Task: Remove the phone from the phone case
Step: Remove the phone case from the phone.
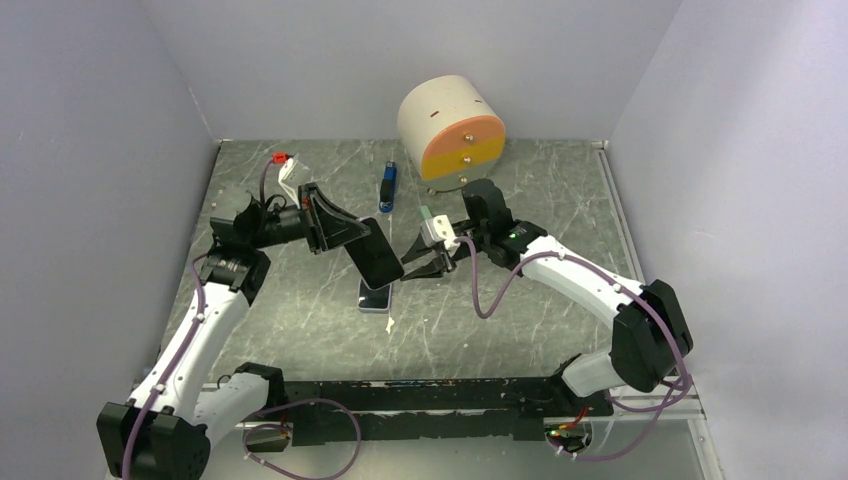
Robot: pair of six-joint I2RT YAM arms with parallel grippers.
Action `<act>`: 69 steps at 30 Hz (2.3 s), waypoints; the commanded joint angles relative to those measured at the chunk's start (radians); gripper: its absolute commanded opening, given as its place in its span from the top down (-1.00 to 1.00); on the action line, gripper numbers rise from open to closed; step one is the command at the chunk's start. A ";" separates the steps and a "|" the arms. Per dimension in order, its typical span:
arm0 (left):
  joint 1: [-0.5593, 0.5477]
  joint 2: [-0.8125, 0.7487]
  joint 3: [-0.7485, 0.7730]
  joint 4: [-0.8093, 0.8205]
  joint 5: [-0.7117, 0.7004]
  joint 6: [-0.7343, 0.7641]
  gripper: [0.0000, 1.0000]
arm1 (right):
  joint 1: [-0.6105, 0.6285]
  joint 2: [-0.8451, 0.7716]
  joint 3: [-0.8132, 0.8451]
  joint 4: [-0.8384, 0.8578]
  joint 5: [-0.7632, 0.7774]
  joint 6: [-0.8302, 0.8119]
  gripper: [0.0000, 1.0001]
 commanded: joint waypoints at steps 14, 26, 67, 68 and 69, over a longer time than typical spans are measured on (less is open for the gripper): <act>-0.014 0.040 -0.028 0.176 0.072 -0.253 0.95 | 0.006 0.004 0.126 -0.048 0.059 -0.184 0.91; -0.063 0.075 0.020 0.056 0.097 -0.195 0.95 | 0.018 0.032 0.246 -0.228 0.120 -0.440 0.97; -0.107 -0.068 -0.123 0.104 -0.495 -0.093 0.95 | -0.001 -0.164 -0.239 0.731 0.500 0.442 -0.24; -0.106 -0.074 -0.144 0.139 -0.522 -0.111 0.95 | -0.008 -0.176 -0.259 0.754 0.523 0.475 -0.28; -0.105 -0.081 -0.165 0.174 -0.545 -0.130 0.95 | -0.015 -0.189 -0.281 0.776 0.552 0.516 -0.32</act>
